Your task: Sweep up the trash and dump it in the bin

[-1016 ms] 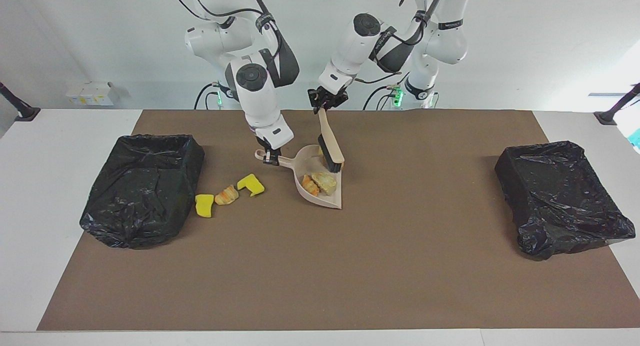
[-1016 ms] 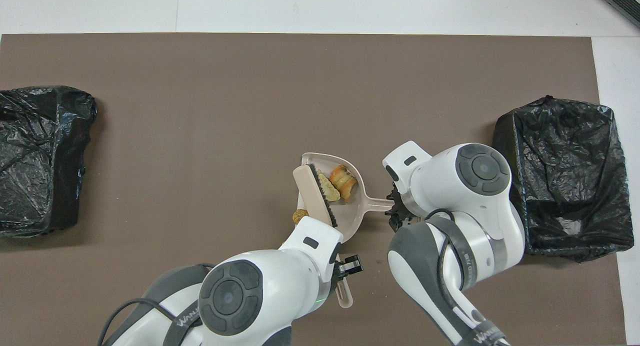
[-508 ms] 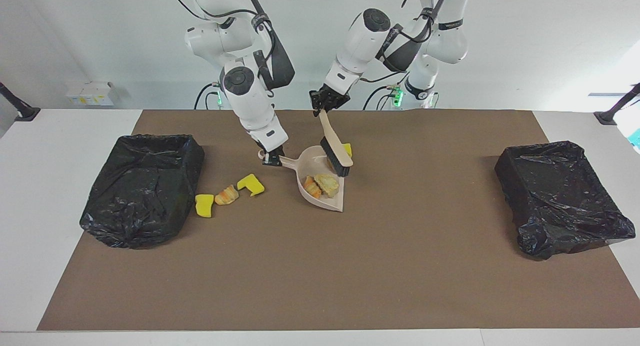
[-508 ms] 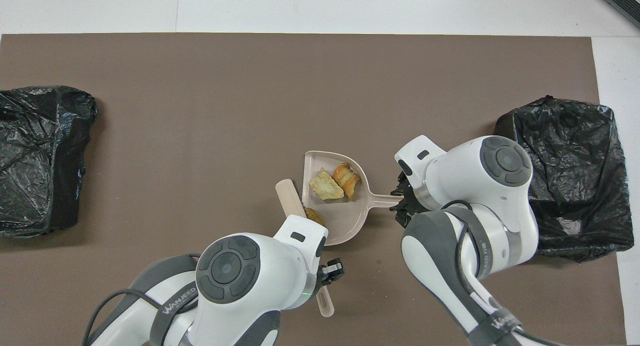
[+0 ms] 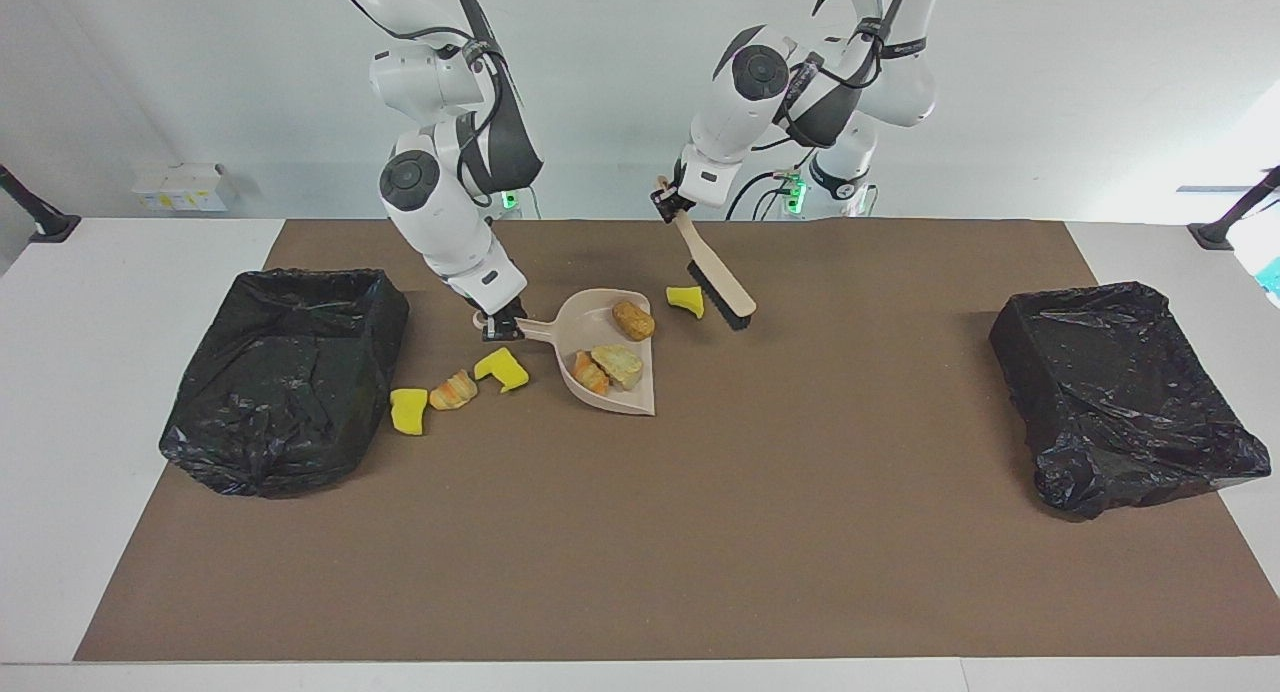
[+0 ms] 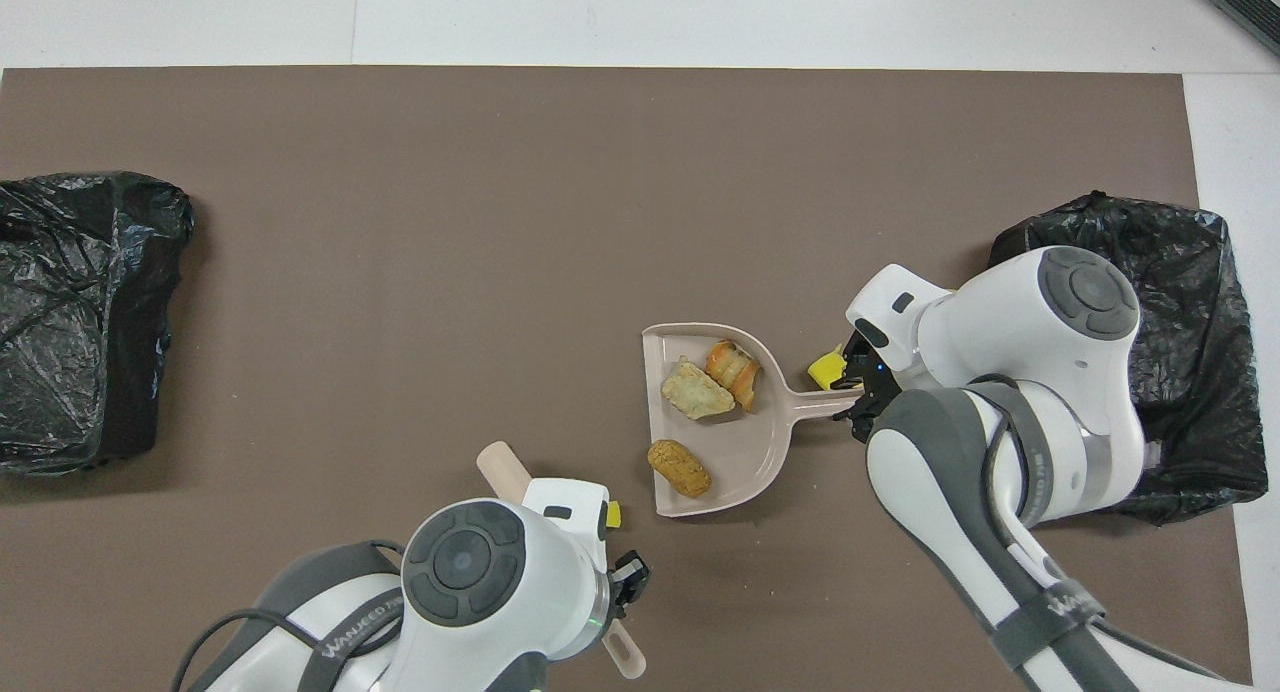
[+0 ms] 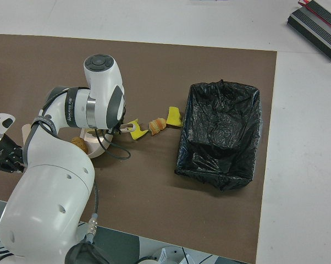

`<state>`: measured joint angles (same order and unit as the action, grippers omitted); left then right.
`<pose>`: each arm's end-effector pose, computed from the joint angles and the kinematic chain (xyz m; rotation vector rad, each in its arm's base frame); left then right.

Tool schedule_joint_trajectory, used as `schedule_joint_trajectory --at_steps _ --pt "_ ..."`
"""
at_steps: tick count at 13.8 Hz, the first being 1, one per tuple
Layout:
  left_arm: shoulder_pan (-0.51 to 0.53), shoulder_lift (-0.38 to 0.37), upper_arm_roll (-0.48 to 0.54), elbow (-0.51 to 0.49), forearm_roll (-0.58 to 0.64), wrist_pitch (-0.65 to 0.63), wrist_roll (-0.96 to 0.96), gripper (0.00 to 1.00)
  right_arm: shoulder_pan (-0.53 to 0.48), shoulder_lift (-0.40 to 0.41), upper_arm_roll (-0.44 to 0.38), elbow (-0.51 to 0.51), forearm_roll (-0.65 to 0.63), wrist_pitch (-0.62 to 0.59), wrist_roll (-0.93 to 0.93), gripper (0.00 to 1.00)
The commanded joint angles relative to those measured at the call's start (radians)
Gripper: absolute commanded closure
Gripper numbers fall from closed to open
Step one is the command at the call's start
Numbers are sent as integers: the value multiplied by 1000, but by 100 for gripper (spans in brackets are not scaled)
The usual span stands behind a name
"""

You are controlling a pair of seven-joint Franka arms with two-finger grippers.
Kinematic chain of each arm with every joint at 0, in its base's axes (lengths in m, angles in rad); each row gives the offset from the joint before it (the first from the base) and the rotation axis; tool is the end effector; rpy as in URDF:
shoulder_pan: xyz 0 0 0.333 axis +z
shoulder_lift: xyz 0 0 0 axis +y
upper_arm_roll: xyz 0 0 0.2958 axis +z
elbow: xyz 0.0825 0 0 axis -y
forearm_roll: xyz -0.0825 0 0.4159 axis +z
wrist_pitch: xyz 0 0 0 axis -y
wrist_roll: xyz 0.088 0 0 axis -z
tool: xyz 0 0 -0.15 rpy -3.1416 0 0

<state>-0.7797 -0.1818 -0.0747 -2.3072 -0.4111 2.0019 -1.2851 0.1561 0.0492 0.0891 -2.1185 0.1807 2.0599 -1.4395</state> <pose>0.2974 -0.4013 0.3365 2.8806 0.9381 -0.5569 0.5388 0.1518 0.3017 -2.0644 -2.1068 -0.0009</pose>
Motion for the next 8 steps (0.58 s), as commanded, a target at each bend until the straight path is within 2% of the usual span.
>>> schedule_joint_trajectory --at_steps 1,4,7,8 --pt "-45 -36 -19 -66 0 67 -153 100 35 -20 6 -6 -104 -6 23 100" --pt "-118 -16 -22 -153 -1 234 -203 100 71 -28 4 -21 -174 35 102 100" --pt "-119 37 -23 -158 -17 339 -192 100 88 -29 6 -41 -214 75 139 99" --pt "-122 59 -23 -156 -18 372 -189 100 95 -28 4 -43 -231 83 140 90"
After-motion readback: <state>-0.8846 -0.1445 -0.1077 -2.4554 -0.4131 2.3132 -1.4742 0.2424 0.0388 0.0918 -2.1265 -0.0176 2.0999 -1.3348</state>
